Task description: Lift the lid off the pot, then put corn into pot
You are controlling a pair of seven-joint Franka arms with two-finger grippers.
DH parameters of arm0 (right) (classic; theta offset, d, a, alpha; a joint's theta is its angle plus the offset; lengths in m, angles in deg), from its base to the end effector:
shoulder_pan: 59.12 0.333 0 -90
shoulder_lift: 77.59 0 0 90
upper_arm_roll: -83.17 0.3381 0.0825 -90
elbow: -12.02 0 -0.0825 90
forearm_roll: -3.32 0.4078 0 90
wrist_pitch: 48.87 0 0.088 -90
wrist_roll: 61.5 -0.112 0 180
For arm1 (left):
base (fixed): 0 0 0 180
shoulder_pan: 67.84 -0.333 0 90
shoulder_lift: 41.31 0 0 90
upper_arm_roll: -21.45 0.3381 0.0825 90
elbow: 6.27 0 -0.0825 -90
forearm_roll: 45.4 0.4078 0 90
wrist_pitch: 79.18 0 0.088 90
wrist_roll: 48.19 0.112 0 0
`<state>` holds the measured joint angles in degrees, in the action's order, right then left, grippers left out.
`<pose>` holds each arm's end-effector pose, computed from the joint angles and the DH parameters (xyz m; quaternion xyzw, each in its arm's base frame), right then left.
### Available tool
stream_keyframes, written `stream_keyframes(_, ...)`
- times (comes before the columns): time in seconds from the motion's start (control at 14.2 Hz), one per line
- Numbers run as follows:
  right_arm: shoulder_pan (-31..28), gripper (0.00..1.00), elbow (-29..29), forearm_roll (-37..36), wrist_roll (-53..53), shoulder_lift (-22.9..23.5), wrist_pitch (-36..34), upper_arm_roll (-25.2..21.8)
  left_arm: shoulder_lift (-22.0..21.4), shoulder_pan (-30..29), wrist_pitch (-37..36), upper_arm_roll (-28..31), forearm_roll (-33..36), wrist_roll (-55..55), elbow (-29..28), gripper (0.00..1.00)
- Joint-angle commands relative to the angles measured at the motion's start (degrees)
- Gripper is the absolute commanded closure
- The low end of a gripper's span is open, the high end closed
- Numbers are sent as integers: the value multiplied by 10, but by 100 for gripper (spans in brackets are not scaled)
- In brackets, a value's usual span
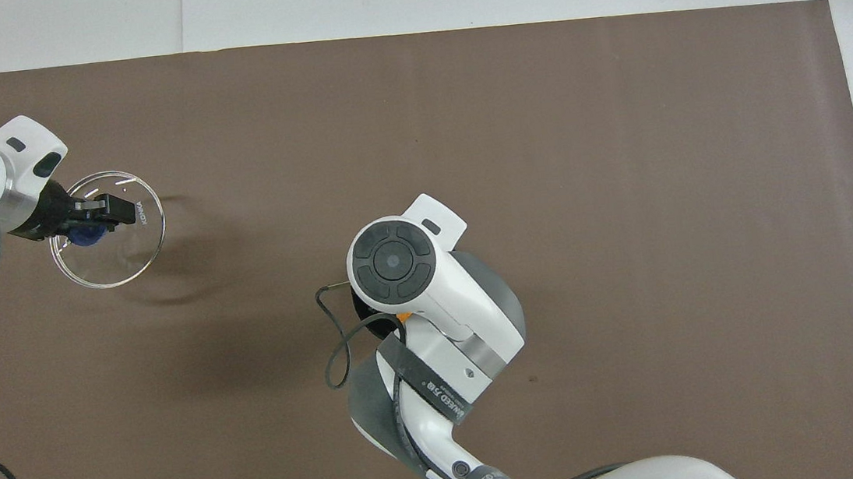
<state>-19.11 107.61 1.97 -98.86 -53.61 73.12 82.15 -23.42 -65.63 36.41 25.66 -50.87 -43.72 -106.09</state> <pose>0.5446 0.4411 0.3708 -0.9995 -0.0211 -0.0251 0.0023 0.6656 0.0134 0.3983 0.9993 -0.0017 -0.0161 0.0323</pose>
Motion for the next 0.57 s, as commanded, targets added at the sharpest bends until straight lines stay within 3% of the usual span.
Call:
stream_keyframes(0.0, -6, 100, 23, 0, 9, -4, 27, 1, -6, -19, 31, -6, 6, 27, -23, 100)
stream_keyframes(0.42, -9, 100, 45, 1, 19, -3, 59, 1, -3, -26, 106, -4, 6, 55, -100, 100)
stream_keyframes(0.49, -8, 84, 46, 1, 19, -4, 60, 2, -1, -26, 114, -6, 6, 67, -112, 100)
